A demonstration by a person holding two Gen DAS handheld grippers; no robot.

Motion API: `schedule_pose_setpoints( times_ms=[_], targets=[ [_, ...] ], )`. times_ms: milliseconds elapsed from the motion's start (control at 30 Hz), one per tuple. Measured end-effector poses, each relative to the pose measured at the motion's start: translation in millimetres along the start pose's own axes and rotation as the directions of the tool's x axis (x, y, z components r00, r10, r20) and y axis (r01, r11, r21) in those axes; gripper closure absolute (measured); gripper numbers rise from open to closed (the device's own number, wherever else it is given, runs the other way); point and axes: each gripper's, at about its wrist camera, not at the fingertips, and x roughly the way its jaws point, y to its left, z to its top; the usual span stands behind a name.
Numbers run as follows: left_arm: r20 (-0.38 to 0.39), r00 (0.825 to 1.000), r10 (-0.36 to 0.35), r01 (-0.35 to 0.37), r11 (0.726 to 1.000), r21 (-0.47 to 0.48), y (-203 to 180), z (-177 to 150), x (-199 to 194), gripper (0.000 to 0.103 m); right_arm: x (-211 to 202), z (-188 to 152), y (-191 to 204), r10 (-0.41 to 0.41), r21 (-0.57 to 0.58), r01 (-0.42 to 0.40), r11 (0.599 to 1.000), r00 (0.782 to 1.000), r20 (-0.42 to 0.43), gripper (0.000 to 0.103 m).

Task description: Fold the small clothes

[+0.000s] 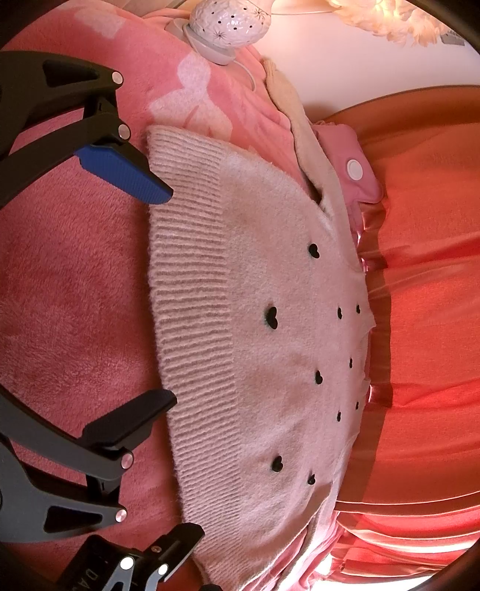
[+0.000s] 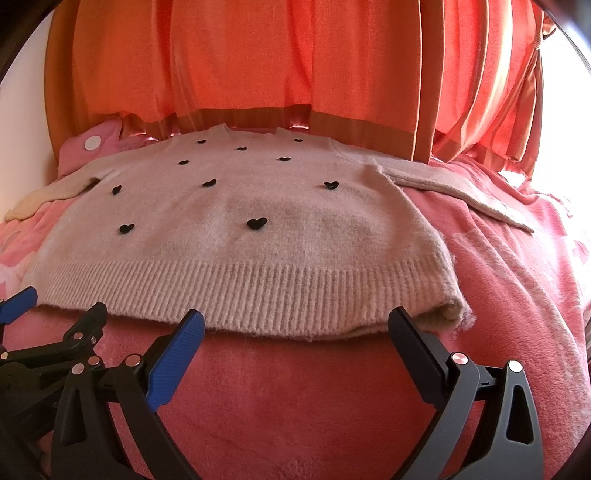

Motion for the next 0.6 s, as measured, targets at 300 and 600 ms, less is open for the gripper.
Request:
schedule_pose_setpoints(
  times_ms=[300, 600],
  targets=[
    [-0.001, 1.0, -0.005, 0.005, 1.0, -0.002, -1, -3, 0, 0.005, 1, -4, 5, 0.006, 0.0, -0.006, 1.0, 1.0, -0.002, 0.005],
    [0.053, 0.986, -0.155, 0.16, 0.981, -0.108, 21, 30, -24, 0.005, -17, 43, -68, 0.196, 0.263, -0.208, 0.942, 0.978, 0.069, 0.005]
  ],
)
